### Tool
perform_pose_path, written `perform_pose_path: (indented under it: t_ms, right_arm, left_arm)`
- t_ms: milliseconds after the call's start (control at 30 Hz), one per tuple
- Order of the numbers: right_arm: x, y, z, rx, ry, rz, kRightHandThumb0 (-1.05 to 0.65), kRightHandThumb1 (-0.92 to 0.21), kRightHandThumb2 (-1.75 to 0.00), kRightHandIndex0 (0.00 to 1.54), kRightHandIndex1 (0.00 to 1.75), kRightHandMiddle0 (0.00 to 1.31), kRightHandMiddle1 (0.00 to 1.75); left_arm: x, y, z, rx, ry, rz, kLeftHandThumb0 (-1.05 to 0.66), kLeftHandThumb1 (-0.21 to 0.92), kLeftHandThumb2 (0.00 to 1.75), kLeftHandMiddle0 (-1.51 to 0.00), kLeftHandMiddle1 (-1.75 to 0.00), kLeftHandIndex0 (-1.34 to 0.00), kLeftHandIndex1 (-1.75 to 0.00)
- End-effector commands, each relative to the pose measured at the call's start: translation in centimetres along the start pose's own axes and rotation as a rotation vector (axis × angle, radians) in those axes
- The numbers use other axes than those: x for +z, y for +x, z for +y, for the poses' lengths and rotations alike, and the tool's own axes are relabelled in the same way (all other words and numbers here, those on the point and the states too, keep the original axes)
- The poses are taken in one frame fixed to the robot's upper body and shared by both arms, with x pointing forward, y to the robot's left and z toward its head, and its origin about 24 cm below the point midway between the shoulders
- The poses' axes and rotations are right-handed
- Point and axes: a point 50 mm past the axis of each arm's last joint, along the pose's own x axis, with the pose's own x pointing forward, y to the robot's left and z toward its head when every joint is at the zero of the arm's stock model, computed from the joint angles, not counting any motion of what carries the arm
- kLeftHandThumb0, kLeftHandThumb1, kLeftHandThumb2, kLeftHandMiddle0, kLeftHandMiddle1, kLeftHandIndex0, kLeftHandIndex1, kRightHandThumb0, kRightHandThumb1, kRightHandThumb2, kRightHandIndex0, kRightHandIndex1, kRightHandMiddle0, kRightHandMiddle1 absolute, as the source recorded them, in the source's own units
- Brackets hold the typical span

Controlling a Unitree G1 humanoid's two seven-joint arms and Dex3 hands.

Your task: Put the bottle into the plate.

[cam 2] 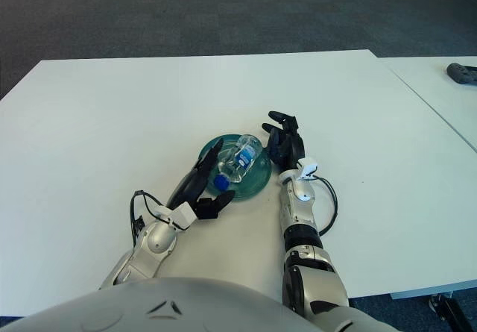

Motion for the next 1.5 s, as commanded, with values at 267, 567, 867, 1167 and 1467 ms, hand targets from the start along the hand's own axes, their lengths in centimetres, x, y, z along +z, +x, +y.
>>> perform_pose_path:
  t_ms: [267, 567, 867, 1167, 1467]
  right_arm:
    - [-5.6, -6.2, -1.8, -0.135, 0.079, 0.274, -0.52, -0.79, -0.82, 0.5, 1.02, 0.03, 1.14]
    - [-5.5, -6.4, -1.7, -0.144, 0.049, 0.265, -0.57, -0.85, -0.76, 0.57, 1.03, 0.05, 1.15]
    - [-5.4, -6.5, -1.8, -0.126, 0.036, 0.263, -0.59, -0.87, -0.74, 0.58, 1.06, 0.05, 1.19]
    - [-5.2, -6.4, -1.9, -0.13, 0.021, 0.26, -0.58, -0.87, -0.72, 0.61, 1.14, 0.04, 1.28]
    - [-5.2, -6.5, -1.9, -0.124, 0.024, 0.256, -0.56, -0.84, -0.76, 0.63, 1.14, 0.03, 1.28]
  left_arm:
    - [-0.6, 0.0, 1.3, 0.274, -0.159, -0.021, -1.05, 0.92, 0.43, 0.0, 0.0, 0.0, 0.0]
    - [-2.0, 1.2, 4.3, 0.705, -0.234, -0.075, -0.86, 0.92, 0.55, -0.36, -0.08, -0.17, -0.95]
    - [-3.9, 2.3, 5.6, 0.795, -0.347, -0.081, -0.68, 0.92, 0.64, -0.5, -0.6, -0.43, -1.16]
    - [-4.8, 2.5, 5.7, 0.804, -0.424, -0.067, -0.56, 0.92, 0.65, -0.57, -0.87, -0.47, -1.21]
    - [-5.8, 2.5, 5.8, 0.726, -0.461, -0.049, -0.52, 0.87, 0.73, -0.63, -0.93, -0.48, -1.22]
